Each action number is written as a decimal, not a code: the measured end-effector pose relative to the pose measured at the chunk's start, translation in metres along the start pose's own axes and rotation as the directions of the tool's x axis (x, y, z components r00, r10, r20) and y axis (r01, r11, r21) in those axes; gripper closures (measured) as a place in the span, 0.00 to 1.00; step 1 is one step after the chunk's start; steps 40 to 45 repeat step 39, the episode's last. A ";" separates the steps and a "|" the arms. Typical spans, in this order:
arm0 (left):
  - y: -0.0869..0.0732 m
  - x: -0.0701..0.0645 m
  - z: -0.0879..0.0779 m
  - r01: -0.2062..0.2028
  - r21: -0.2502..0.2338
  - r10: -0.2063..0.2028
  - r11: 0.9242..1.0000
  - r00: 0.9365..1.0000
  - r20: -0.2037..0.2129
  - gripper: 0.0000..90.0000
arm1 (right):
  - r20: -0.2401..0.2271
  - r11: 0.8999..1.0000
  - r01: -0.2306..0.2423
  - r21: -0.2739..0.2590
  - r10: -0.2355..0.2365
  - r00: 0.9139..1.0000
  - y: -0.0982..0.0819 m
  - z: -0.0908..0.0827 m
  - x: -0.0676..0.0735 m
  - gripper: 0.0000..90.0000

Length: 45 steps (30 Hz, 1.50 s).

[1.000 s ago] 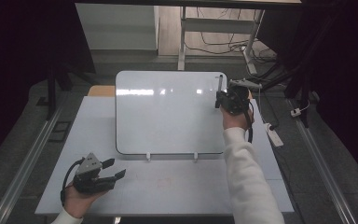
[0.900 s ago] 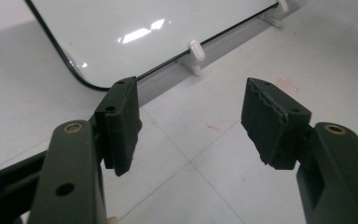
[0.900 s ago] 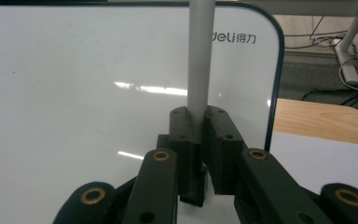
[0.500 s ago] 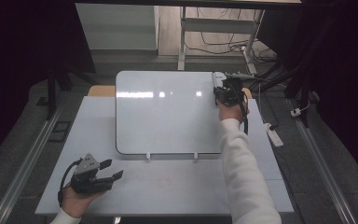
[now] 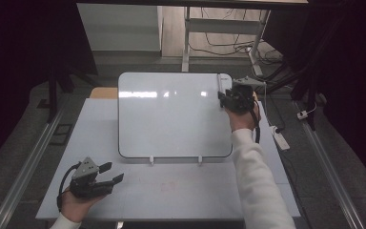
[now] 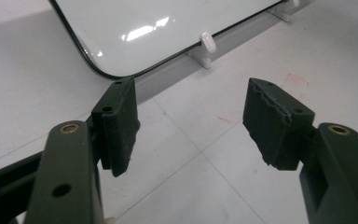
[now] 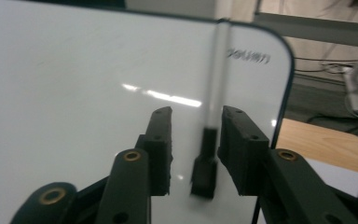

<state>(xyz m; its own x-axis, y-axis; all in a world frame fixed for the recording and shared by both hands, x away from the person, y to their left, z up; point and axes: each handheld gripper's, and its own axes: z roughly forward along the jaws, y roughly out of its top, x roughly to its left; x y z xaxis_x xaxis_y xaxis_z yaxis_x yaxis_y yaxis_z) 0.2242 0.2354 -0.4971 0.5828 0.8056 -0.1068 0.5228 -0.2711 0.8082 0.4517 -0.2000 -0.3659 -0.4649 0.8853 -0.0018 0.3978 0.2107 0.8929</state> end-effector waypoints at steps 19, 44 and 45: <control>-0.002 0.003 0.007 -0.013 0.001 0.013 1.000 1.000 0.020 0.37 | -0.279 0.992 0.114 -0.062 -0.127 0.952 -0.126 -0.099 0.008 0.57; -0.001 0.000 0.012 -0.039 0.009 0.038 0.999 0.999 0.029 0.35 | -0.253 0.988 0.151 -0.032 -0.154 0.955 -0.194 -0.109 -0.012 0.57; -0.001 0.000 0.012 -0.039 0.009 0.038 0.999 0.999 0.029 0.35 | -0.253 0.988 0.151 -0.032 -0.154 0.955 -0.194 -0.109 -0.012 0.57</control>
